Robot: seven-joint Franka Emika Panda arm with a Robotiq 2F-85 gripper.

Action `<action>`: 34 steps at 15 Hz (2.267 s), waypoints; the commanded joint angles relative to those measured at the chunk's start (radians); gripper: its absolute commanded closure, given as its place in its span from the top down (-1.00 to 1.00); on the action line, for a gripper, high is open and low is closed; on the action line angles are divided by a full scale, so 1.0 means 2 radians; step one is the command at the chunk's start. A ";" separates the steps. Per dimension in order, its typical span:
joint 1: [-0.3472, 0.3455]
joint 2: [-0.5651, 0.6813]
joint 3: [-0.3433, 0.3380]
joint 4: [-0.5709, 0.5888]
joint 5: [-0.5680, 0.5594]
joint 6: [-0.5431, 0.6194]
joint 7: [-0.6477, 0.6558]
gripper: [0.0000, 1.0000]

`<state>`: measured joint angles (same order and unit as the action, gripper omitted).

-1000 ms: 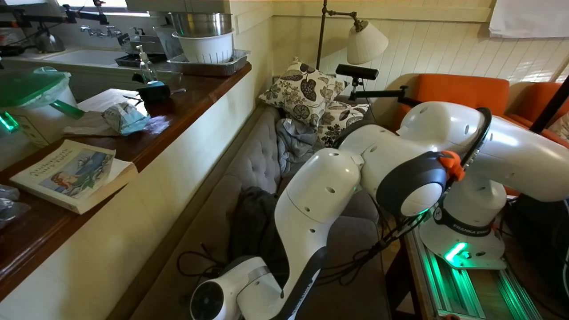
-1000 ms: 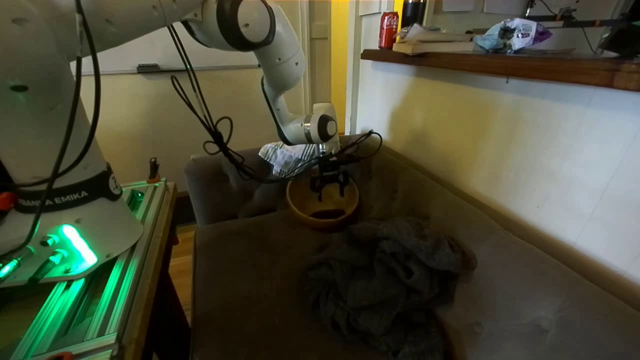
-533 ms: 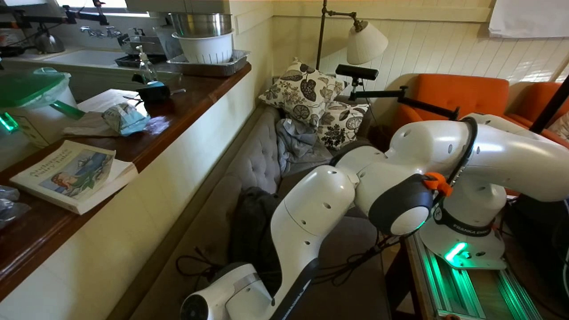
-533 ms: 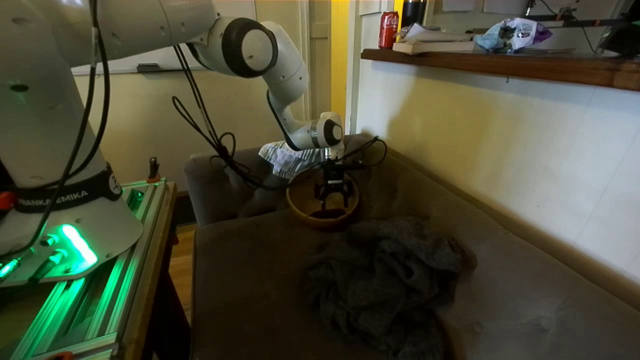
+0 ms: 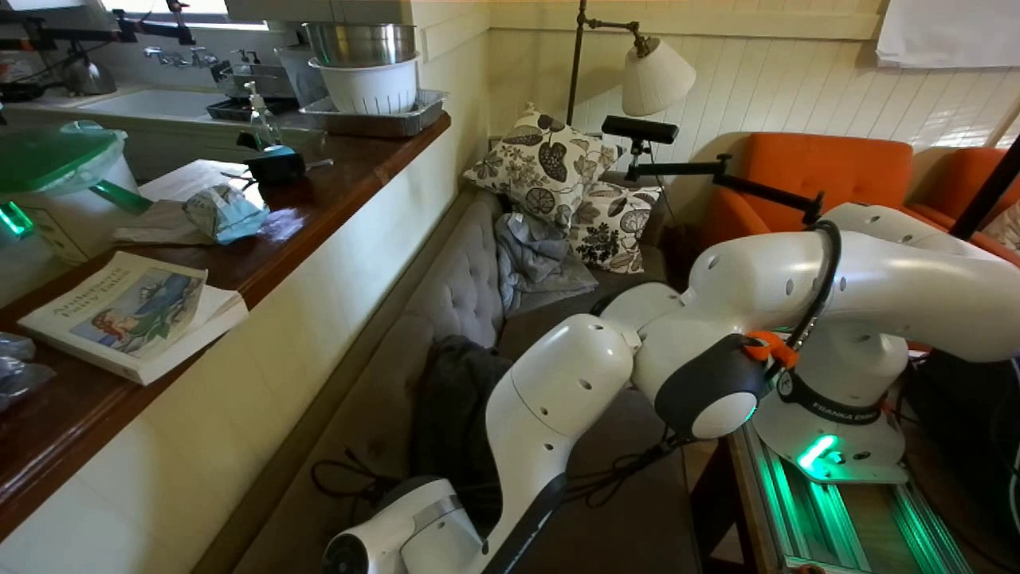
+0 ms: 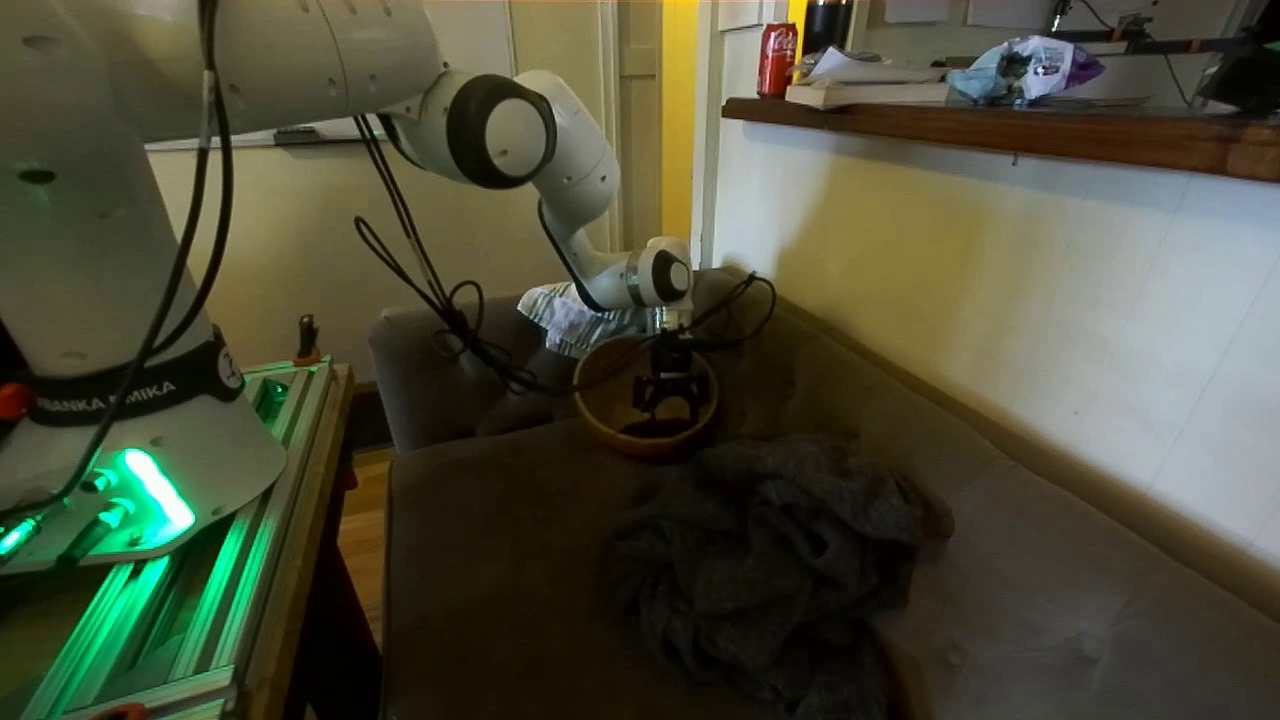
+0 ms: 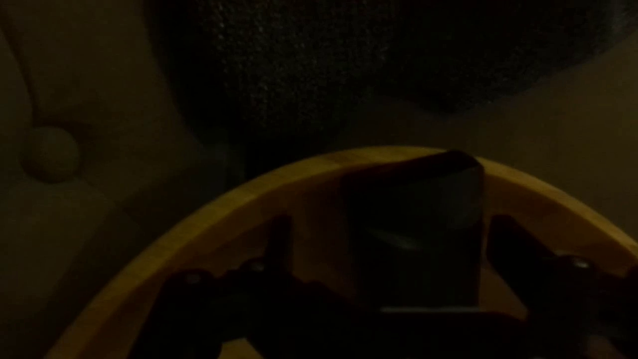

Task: Remove the black remote from the wooden bowl and put it on the wooden top counter

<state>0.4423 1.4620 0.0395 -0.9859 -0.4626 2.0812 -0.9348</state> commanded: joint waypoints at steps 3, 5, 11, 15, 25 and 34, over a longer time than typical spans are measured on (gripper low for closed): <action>-0.011 0.012 0.006 0.017 0.001 0.007 -0.031 0.47; -0.012 0.012 0.006 0.018 0.001 0.009 -0.030 0.18; -0.025 -0.008 0.026 0.004 0.014 0.015 -0.045 -0.34; -0.072 -0.098 0.059 -0.112 0.010 0.089 -0.068 -0.93; -0.213 -0.244 0.110 -0.321 0.060 0.203 -0.077 -0.87; -0.382 -0.346 0.193 -0.538 0.181 0.449 -0.073 -0.87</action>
<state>-0.2041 0.8829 0.3456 -1.8689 -0.1770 2.8480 -1.0768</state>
